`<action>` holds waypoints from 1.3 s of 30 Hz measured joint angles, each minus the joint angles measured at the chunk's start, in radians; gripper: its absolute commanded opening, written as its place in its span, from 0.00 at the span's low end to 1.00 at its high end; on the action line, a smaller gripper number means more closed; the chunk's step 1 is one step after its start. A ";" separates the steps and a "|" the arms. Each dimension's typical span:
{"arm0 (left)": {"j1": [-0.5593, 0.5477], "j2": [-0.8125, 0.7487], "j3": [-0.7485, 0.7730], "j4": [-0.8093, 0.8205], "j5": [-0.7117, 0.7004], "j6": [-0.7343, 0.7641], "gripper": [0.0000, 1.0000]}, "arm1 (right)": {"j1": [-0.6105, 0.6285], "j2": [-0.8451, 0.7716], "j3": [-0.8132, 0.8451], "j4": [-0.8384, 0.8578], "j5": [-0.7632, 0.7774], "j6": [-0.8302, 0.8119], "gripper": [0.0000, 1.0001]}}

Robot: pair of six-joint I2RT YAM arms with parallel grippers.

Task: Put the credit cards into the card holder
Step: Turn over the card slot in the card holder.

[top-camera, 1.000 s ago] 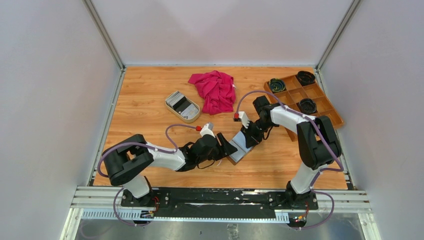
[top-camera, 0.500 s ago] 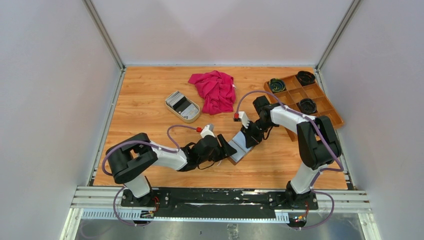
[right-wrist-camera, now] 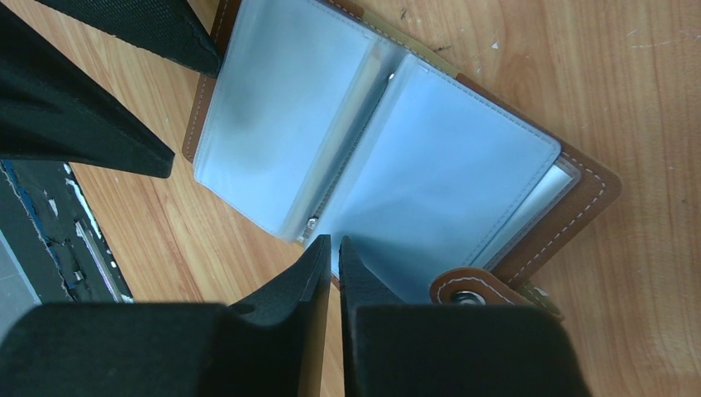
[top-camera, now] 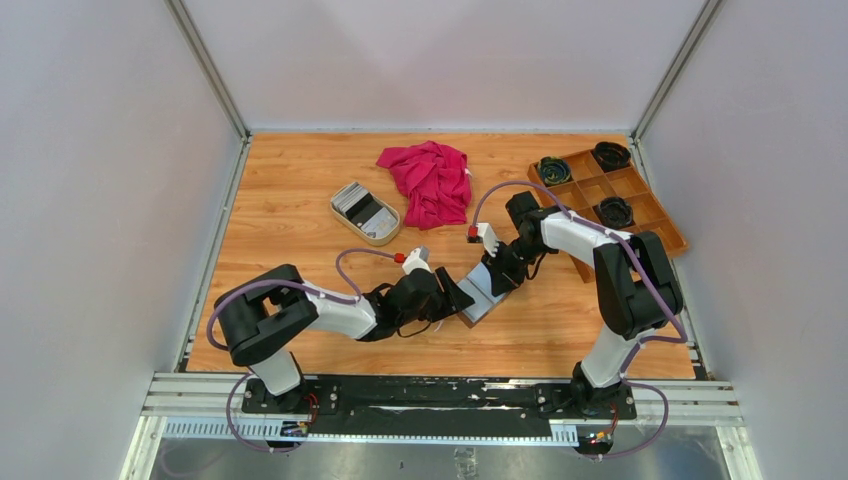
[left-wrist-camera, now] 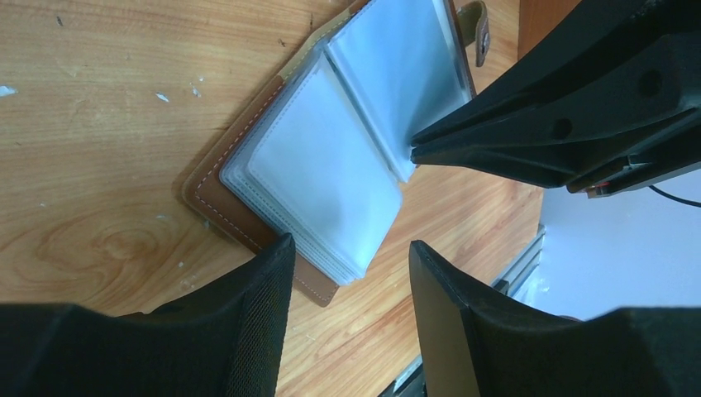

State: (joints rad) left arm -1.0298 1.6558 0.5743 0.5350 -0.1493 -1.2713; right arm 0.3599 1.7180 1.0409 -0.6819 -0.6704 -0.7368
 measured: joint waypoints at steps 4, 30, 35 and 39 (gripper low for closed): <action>0.000 -0.009 0.000 0.000 0.001 0.000 0.54 | 0.000 0.000 0.000 0.000 0.000 0.000 0.12; 0.015 0.016 0.023 0.005 0.004 0.003 0.54 | 0.000 0.000 0.000 0.000 0.000 0.000 0.12; 0.020 0.030 0.035 0.008 0.006 0.004 0.54 | 0.000 0.000 0.000 0.000 0.000 0.000 0.12; 0.027 0.050 0.055 0.010 0.010 0.004 0.54 | 0.000 0.000 0.000 -0.001 -0.002 0.000 0.12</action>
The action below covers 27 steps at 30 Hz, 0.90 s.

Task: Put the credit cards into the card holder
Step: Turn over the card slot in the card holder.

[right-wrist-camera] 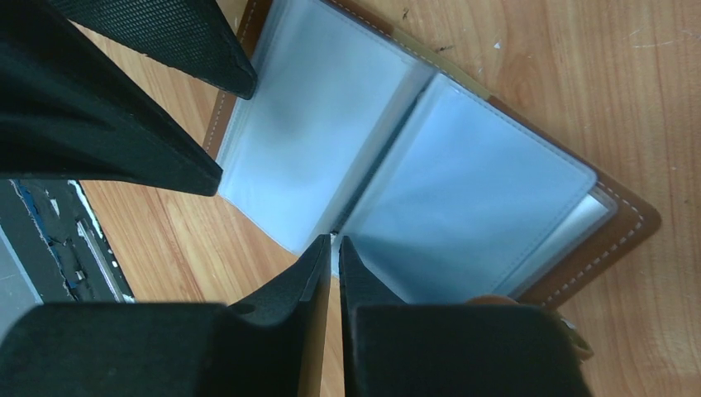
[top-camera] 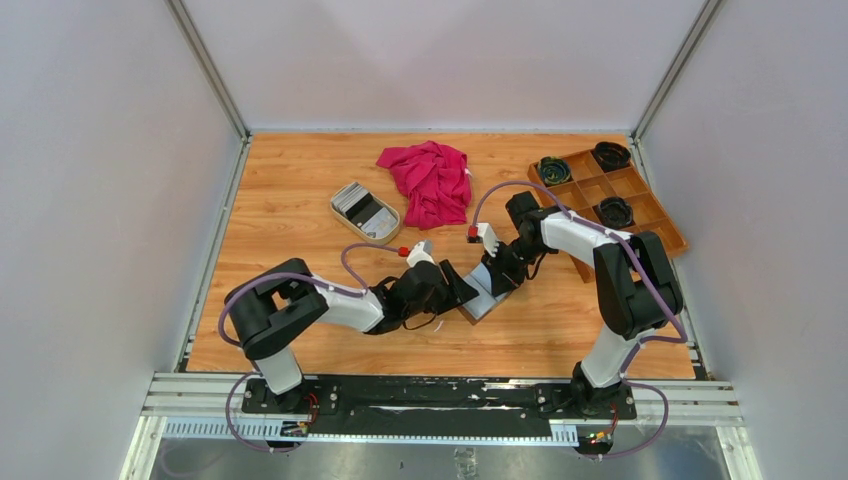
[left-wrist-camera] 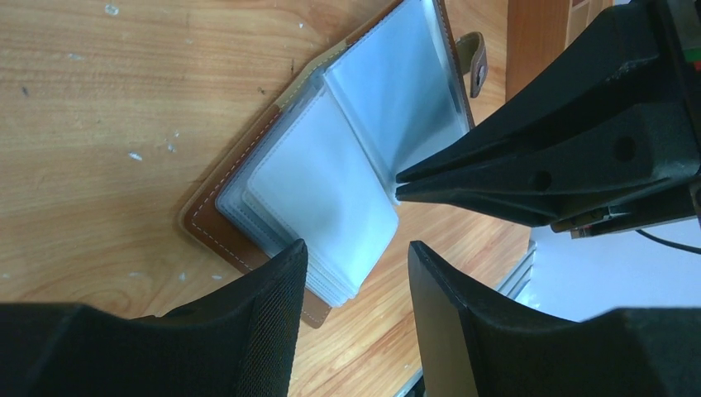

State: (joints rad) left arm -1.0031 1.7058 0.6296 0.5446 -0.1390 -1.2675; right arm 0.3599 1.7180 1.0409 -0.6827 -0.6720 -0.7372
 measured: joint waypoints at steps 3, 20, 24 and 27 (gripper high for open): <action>0.005 0.014 0.016 0.000 0.002 0.001 0.54 | 0.000 0.001 0.000 -0.003 -0.003 0.000 0.12; 0.026 0.044 0.053 -0.004 0.026 0.018 0.39 | 0.000 0.048 0.030 -0.037 -0.040 0.000 0.12; 0.026 0.045 0.055 0.001 0.038 0.021 0.38 | 0.000 0.048 0.031 -0.042 -0.043 0.000 0.12; 0.027 0.053 0.055 0.016 0.047 0.021 0.39 | 0.000 0.049 0.032 -0.045 -0.050 0.000 0.12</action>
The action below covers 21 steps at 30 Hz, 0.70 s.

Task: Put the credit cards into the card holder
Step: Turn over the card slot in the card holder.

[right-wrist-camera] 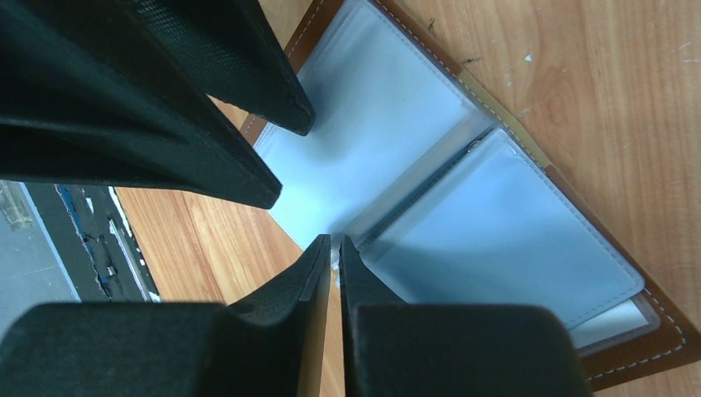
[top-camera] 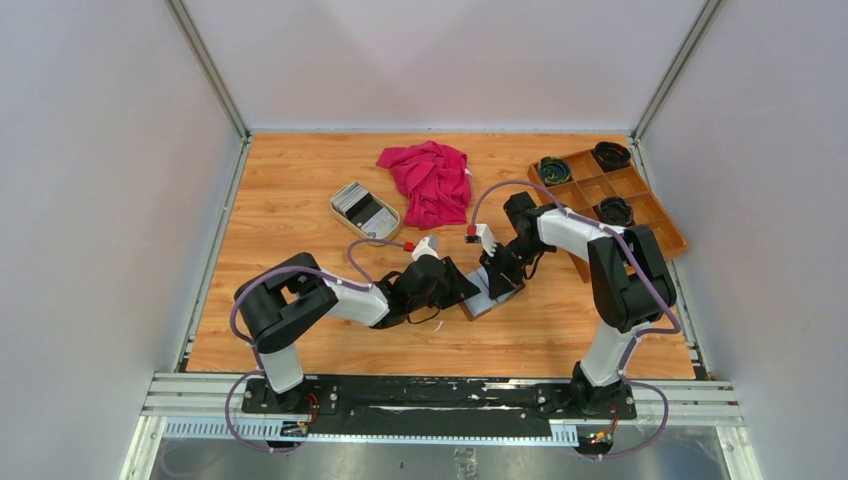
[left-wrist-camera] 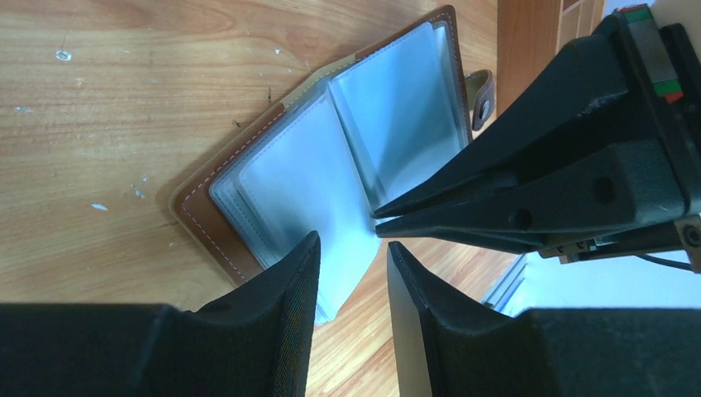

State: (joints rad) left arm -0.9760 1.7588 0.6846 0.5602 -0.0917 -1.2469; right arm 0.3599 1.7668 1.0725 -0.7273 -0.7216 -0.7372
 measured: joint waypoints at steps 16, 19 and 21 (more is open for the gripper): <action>0.013 -0.020 -0.059 0.049 0.021 0.021 0.45 | -0.010 0.000 0.000 -0.007 -0.019 0.000 0.12; 0.013 -0.023 -0.069 0.050 0.022 0.021 0.45 | -0.010 0.001 0.001 -0.007 -0.019 0.000 0.12; 0.013 -0.023 -0.071 0.048 0.023 0.021 0.45 | -0.010 0.004 0.003 -0.008 -0.019 0.000 0.12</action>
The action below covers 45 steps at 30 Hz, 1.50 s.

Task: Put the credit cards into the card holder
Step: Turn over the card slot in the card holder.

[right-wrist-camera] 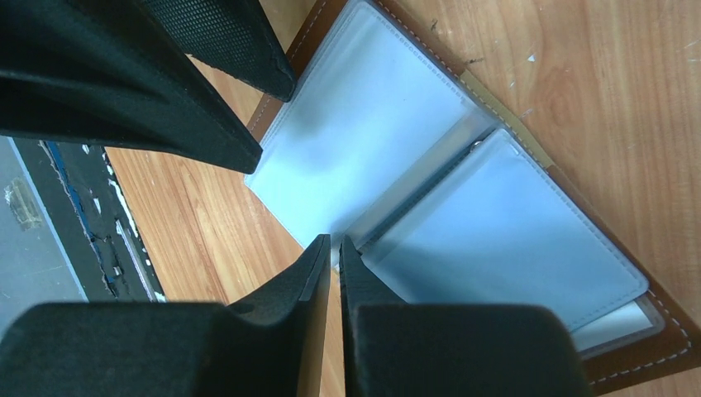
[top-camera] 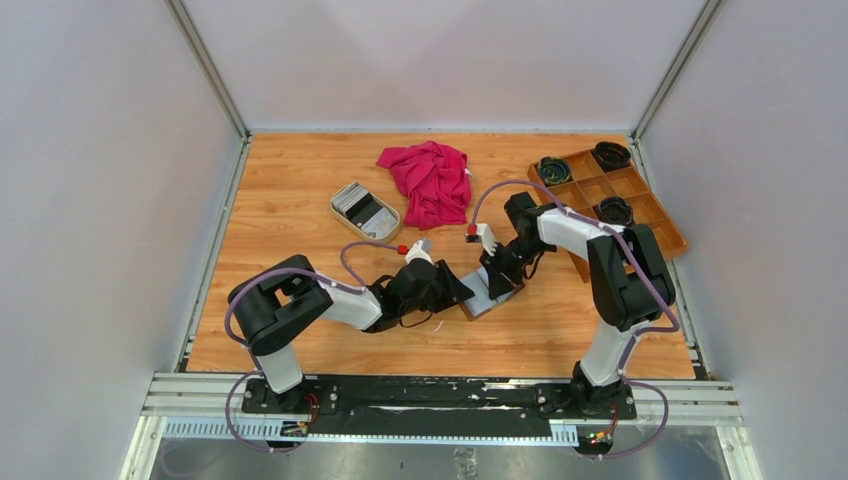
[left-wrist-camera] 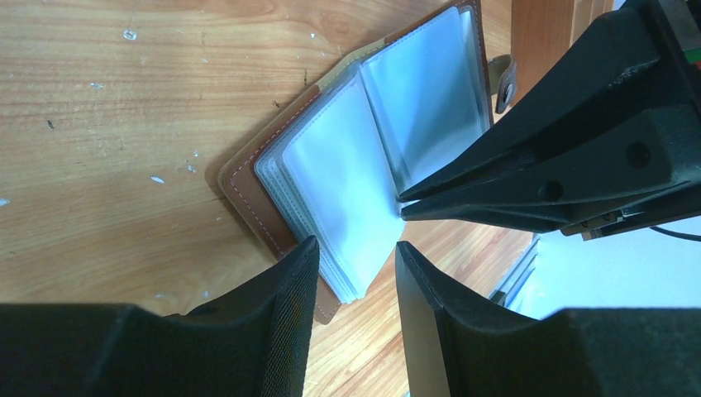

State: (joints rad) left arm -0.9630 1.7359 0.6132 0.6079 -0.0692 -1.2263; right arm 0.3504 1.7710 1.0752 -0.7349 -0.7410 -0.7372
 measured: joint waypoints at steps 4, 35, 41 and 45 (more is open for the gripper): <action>0.000 0.001 0.001 0.000 0.007 0.000 0.45 | 0.000 0.006 0.004 -0.002 0.000 0.000 0.12; 0.000 -0.003 0.010 -0.005 0.025 0.000 0.40 | 0.000 0.012 0.007 -0.003 0.000 0.000 0.12; 0.000 0.012 0.035 -0.007 0.025 0.001 0.39 | 0.000 0.012 0.007 -0.004 -0.001 0.000 0.12; 0.000 0.013 0.043 -0.003 0.025 0.002 0.38 | 0.000 0.012 0.009 -0.009 -0.011 0.000 0.12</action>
State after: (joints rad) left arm -0.9634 1.7493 0.6563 0.6044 -0.0441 -1.2240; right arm 0.3504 1.7832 1.0840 -0.7441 -0.7525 -0.7372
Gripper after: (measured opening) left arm 0.386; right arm 0.123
